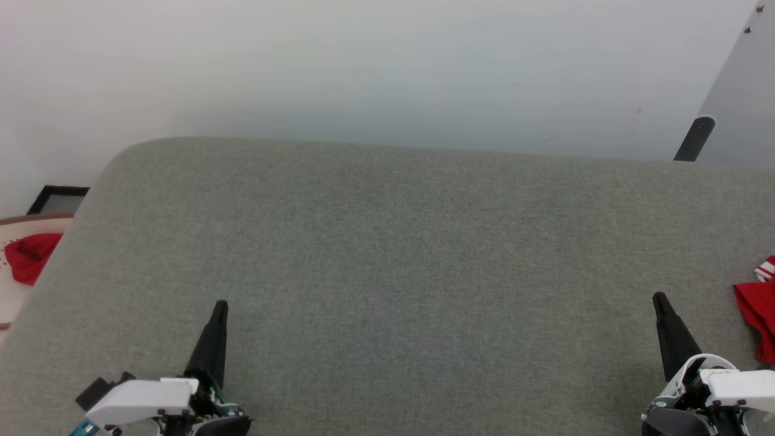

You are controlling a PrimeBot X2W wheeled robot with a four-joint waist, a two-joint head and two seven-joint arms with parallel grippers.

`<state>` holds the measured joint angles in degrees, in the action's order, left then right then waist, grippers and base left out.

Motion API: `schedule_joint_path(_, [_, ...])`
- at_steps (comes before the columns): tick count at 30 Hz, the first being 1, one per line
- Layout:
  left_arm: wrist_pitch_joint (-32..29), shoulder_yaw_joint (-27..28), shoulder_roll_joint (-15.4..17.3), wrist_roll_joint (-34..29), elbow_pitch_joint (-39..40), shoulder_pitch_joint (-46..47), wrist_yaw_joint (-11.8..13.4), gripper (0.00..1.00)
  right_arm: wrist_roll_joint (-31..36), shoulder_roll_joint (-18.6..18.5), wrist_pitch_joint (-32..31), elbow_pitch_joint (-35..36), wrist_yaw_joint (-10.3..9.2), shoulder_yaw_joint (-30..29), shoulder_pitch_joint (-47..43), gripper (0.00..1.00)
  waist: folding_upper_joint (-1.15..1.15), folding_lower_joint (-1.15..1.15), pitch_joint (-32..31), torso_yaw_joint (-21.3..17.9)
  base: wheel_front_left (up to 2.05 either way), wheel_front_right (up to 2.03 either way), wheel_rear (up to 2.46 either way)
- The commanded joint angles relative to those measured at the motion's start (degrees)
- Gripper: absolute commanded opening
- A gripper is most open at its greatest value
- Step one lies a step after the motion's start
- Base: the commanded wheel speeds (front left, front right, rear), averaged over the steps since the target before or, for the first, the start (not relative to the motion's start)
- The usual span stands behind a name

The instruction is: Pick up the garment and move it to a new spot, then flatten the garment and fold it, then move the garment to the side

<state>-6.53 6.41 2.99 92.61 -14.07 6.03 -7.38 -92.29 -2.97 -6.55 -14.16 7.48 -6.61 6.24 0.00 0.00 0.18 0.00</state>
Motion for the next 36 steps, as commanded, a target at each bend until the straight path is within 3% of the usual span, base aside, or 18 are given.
schedule_joint_path(1, [-0.1, 0.2, -0.1, -0.2, -0.1, 0.6, -0.2, 0.0, -0.2, 0.2, 0.0, 0.0, 0.02, 0.2, 0.2, 0.0, 0.0, 0.0, 0.0, 0.0, 0.0, 0.0, 0.0])
schedule_joint_path(36, [-0.1, 0.2, -0.2, -0.3, -0.1, 0.6, -0.2, 0.0, -0.2, 0.2, 0.0, 0.0, 0.02, 0.2, 0.2, 0.0, 0.0, 0.0, 0.0, 0.0, 0.0, 0.0, 0.0])
